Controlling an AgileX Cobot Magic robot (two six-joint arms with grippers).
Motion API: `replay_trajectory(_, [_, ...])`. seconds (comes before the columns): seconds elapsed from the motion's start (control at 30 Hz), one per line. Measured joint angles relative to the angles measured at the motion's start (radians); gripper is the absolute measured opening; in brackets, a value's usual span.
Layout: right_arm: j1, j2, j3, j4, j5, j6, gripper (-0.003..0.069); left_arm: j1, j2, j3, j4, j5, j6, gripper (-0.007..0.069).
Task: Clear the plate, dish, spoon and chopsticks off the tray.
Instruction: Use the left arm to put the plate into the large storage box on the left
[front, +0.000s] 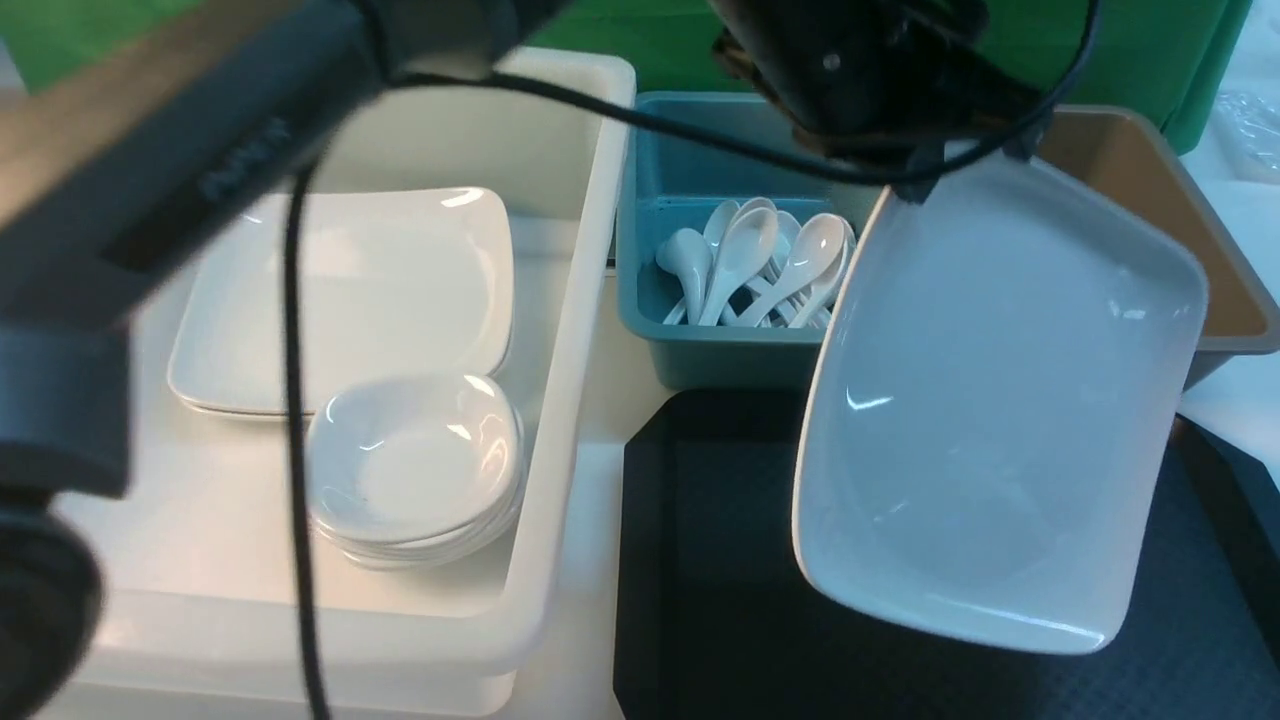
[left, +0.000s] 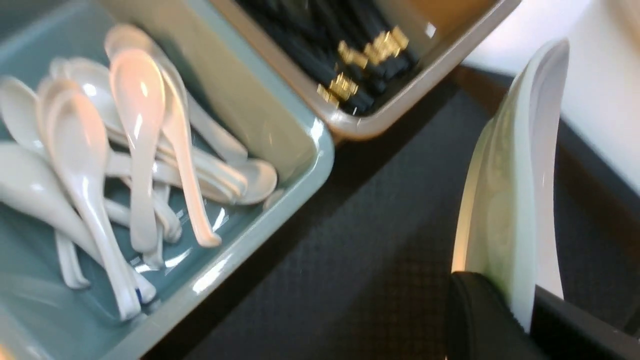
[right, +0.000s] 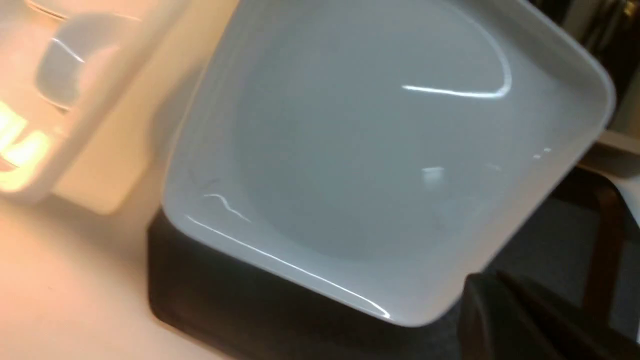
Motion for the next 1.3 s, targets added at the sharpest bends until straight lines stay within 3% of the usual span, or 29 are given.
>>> replay_trajectory(0.23, [0.000, 0.016, -0.074, 0.158, 0.002, -0.121, 0.0028, 0.096, -0.102, 0.000, -0.042, 0.026, 0.000, 0.0027])
replay_trajectory(0.47, [0.029, 0.129, -0.220, 0.301, 0.030, -0.187, 0.0025, 0.395, -0.186, 0.000, -0.240, 0.081, 0.034, 0.0027])
replay_trajectory(0.6, [0.127, 0.226, -0.297, 0.334, 0.032, -0.193, 0.0025, 0.585, -0.226, 0.002, -0.320, 0.089, 0.049, 0.0027])
replay_trajectory(0.63, [0.134, 0.231, -0.297, 0.334, 0.032, -0.193, 0.0025, 0.585, -0.226, 0.003, -0.323, 0.089, 0.049, 0.0027])
replay_trajectory(0.67, [0.187, 0.269, -0.323, 0.334, 0.029, -0.192, 0.0024, 0.661, -0.242, 0.013, -0.348, 0.087, 0.052, 0.0027])
replay_trajectory(0.77, [0.266, 0.320, -0.356, 0.307, 0.010, -0.177, 0.0024, 0.774, -0.265, 0.044, -0.397, 0.083, 0.072, 0.0028])
replay_trajectory(0.83, [0.368, 0.386, -0.387, 0.223, -0.021, -0.133, 0.0024, 0.880, -0.291, 0.105, -0.460, 0.083, 0.098, 0.0028])
replay_trajectory(1.0, [0.496, 0.478, -0.444, 0.073, -0.076, -0.067, 0.0024, 1.031, -0.345, 0.276, -0.542, 0.007, 0.129, 0.0028])
replay_trajectory(1.13, [0.569, 0.576, -0.525, 0.000, -0.098, -0.022, 0.0024, 1.141, -0.432, 0.565, -0.634, -0.210, 0.198, 0.0028])
replay_trajectory(1.17, [0.571, 0.580, -0.532, -0.002, -0.098, -0.021, 0.0024, 1.144, -0.436, 0.565, -0.634, -0.210, 0.202, 0.0028])
replay_trajectory(1.3, [0.586, 0.649, -0.597, -0.012, -0.105, -0.009, 0.0024, 1.175, -0.514, 0.890, -0.774, -0.495, 0.276, 0.0028])
